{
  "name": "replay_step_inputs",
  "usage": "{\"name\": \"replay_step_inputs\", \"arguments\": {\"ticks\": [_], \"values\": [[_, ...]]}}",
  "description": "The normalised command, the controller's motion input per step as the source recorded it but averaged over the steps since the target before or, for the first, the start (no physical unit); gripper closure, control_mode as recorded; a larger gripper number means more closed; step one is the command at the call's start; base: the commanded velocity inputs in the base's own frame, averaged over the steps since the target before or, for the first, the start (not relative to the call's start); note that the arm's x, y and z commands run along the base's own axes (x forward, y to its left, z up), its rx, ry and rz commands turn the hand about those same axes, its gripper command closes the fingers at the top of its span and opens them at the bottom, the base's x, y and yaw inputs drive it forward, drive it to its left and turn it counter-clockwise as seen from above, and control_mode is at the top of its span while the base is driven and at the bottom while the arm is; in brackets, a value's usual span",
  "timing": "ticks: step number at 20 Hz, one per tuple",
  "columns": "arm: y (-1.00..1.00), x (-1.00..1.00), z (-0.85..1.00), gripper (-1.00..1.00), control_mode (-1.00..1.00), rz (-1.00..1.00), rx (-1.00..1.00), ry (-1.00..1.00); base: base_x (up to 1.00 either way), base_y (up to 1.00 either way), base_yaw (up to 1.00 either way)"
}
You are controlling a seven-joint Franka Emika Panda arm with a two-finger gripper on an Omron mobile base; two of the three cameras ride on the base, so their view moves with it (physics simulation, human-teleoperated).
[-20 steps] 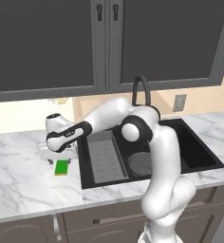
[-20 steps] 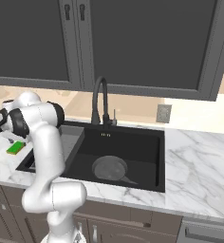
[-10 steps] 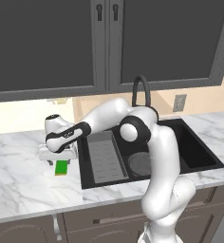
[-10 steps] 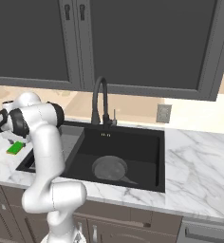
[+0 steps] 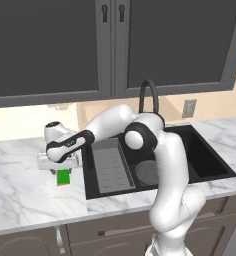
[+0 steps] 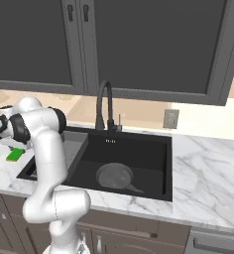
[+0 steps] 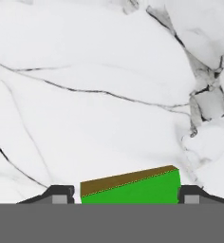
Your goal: Pick the pan and sponge and place them into the sink. Then turn on the water.
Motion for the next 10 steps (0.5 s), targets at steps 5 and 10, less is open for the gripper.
{"name": "replay_step_inputs", "arguments": {"ticks": [5,10], "values": [[0.0,-0.24,-0.58,-1.0,-1.0,-0.02,0.0,-0.07,0.0,0.0,0.0],[0.0,-0.21,-0.22,-1.0,-1.0,-0.03,0.0,-0.01,0.0,0.0,0.0]]}}
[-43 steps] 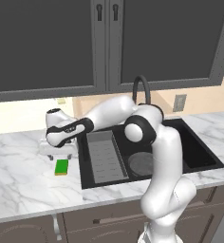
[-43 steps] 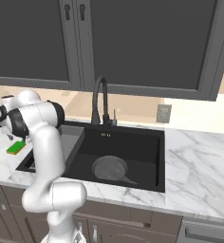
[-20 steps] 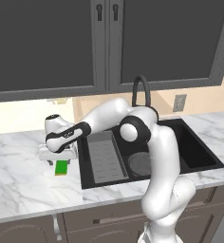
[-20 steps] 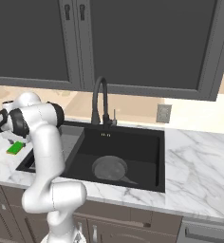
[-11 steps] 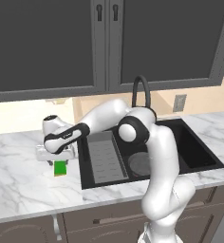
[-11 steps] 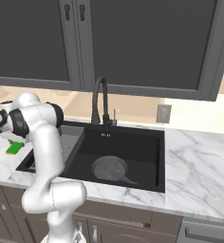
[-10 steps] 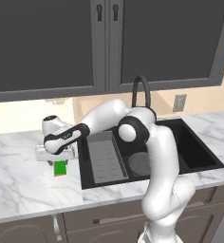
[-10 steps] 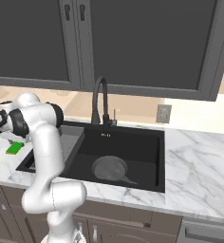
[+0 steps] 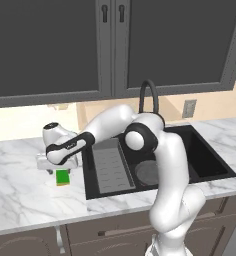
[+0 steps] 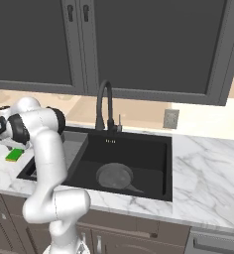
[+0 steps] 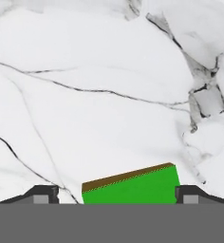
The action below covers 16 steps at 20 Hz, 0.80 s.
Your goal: Pick the pan and sponge and place them into the sink. Then turn on the water.
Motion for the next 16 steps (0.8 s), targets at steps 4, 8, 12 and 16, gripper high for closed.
{"name": "replay_step_inputs", "arguments": {"ticks": [4,8,12,16], "values": [[0.0,-0.18,0.0,-1.0,-1.0,-0.02,0.0,-0.02,0.0,0.0,0.0],[0.0,-0.29,0.02,-1.0,-1.0,0.0,0.0,-0.04,0.0,0.0,0.0],[0.0,-0.39,0.11,-1.0,-1.0,0.0,0.0,-0.05,0.0,0.0,0.0],[-0.08,-0.41,0.0,-1.0,-1.0,-0.03,0.0,0.0,0.0,0.0,0.0]]}}
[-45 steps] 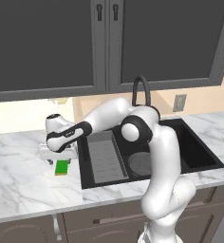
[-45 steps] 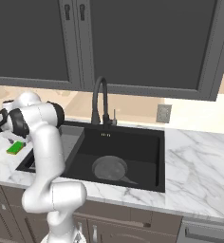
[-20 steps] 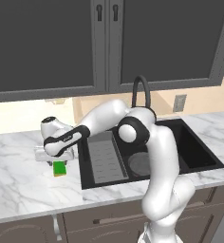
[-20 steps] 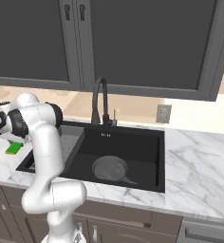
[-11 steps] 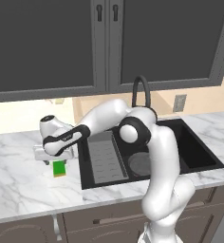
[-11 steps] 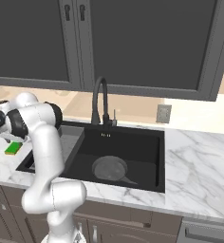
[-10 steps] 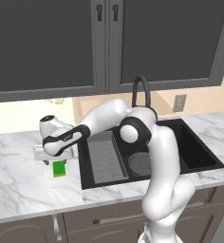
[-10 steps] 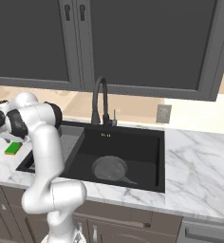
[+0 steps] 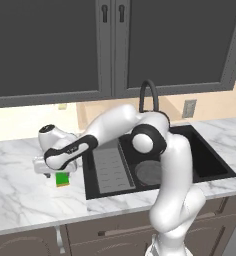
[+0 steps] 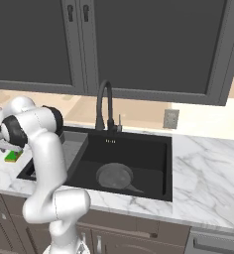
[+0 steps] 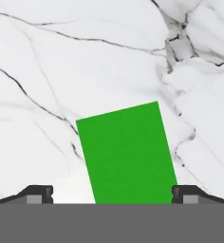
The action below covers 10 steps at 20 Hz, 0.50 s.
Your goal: Pick the pan and sponge and place them into the sink. Then turn on the water.
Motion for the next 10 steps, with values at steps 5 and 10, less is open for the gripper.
{"name": "replay_step_inputs", "arguments": {"ticks": [5,10], "values": [[-0.22,-0.12,0.0,-1.0,-1.0,-0.04,0.0,0.0,0.0,0.0,0.0],[-0.3,0.01,0.12,-1.0,-1.0,-0.03,0.0,0.0,0.0,0.0,0.0]]}}
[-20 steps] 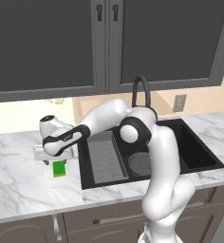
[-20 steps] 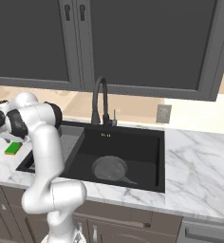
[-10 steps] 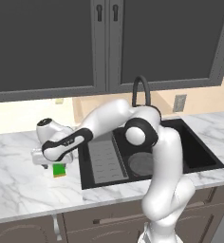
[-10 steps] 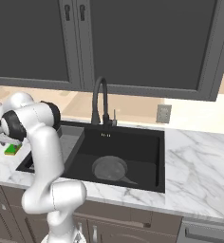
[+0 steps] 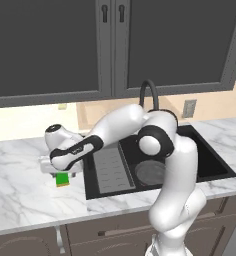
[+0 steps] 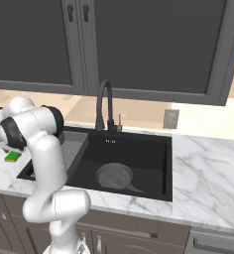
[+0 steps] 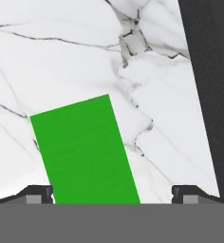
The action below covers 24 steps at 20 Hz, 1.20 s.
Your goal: Pick the pan and sponge and place them into the sink. Then turn on the water.
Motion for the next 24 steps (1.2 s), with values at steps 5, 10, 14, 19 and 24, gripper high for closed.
{"name": "replay_step_inputs", "arguments": {"ticks": [5,10,14,19,24], "values": [[-0.11,0.04,0.05,-1.0,-1.0,-0.01,0.0,0.0,0.0,0.0,0.0],[0.0,0.1,0.0,-1.0,-1.0,0.0,0.0,0.0,0.0,0.0,0.0],[0.06,0.08,0.0,-1.0,-1.0,0.0,0.0,0.0,0.0,0.0,0.0],[0.16,0.18,0.0,-1.0,-1.0,0.0,0.0,0.0,0.0,0.0,0.0],[0.2,0.08,0.0,-1.0,-1.0,0.0,0.0,0.0,0.0,0.0,0.0]]}}
